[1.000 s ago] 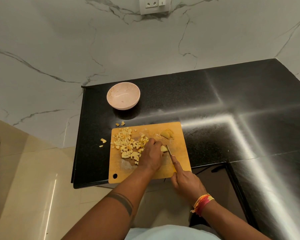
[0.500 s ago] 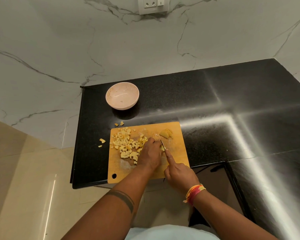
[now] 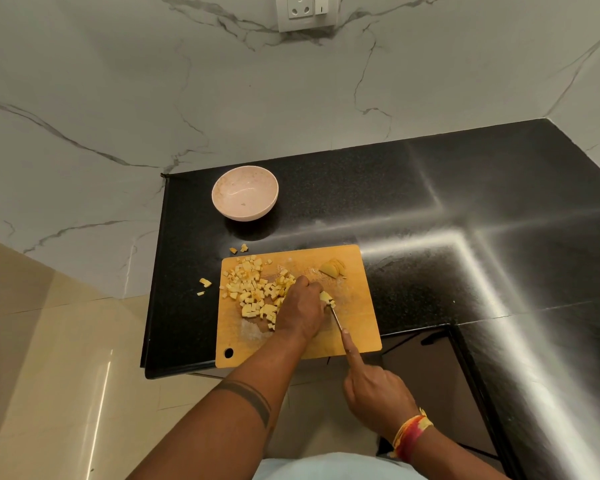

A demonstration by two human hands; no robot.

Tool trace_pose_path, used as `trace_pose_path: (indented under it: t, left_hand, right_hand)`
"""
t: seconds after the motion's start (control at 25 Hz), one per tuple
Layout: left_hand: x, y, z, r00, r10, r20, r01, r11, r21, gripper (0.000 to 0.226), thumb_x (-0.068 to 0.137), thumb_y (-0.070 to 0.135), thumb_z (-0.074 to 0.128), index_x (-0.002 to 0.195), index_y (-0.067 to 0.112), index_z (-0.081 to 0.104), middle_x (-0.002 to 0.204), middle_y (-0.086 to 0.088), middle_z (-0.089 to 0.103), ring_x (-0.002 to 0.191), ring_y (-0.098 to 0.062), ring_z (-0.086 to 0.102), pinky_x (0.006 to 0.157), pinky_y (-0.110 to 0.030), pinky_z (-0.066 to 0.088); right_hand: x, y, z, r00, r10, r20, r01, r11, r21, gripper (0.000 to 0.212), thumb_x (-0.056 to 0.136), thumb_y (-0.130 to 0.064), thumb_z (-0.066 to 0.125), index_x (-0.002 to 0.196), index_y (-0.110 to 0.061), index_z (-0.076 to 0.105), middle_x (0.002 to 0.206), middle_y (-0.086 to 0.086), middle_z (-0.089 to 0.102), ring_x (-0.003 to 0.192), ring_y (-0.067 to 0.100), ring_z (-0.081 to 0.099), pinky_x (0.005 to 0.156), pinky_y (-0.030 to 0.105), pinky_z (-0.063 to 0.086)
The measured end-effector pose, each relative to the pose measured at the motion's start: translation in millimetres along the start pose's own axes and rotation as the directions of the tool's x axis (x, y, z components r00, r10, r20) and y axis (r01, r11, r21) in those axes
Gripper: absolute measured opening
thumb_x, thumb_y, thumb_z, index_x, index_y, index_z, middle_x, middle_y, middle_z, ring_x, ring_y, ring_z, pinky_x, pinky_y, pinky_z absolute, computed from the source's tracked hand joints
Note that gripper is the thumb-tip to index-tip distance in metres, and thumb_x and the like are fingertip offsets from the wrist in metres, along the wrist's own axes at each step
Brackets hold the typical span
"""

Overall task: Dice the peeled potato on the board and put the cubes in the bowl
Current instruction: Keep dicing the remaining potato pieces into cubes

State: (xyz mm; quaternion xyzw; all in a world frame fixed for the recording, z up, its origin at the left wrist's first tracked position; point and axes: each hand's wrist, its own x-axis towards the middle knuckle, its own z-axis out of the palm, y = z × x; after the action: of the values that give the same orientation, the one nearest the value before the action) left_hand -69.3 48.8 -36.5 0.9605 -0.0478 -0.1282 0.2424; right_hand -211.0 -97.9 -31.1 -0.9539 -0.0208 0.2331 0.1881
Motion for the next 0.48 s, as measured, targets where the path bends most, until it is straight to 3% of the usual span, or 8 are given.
trace_pose_path:
  t: [0.2, 0.48]
  left_hand:
    - [-5, -2, 0, 1.0, 0.002, -0.007, -0.002, 1.0, 0.002, 0.033, 0.101, 0.018, 0.057, 0.134, 0.015, 0.059, 0.129, -0.004, 0.05, 0.118, -0.025, 0.054, 0.098, -0.04, 0.05]
    - [-3, -1, -3, 1.0, -0.01, -0.021, 0.009, 1.0, -0.02, 0.029, 0.103, 0.019, 0.049, 0.129, 0.017, 0.062, 0.122, -0.005, 0.053, 0.109, -0.026, 0.057, 0.092, -0.041, 0.053]
  right_hand:
    - [20, -13, -13, 0.997, -0.001, -0.073, 0.005, 0.998, 0.056, 0.083, 0.099, -0.031, 0.036, 0.157, -0.036, -0.023, 0.074, 0.001, 0.062, 0.058, 0.022, 0.056, 0.058, 0.038, 0.046]
    - [60, -33, -23, 0.999, 0.02, -0.031, -0.019, 1.0, 0.024, 0.072, 0.104, -0.034, 0.031, 0.161, -0.029, -0.012, 0.083, 0.01, 0.064, 0.061, 0.027, 0.05, 0.058, 0.036, 0.039]
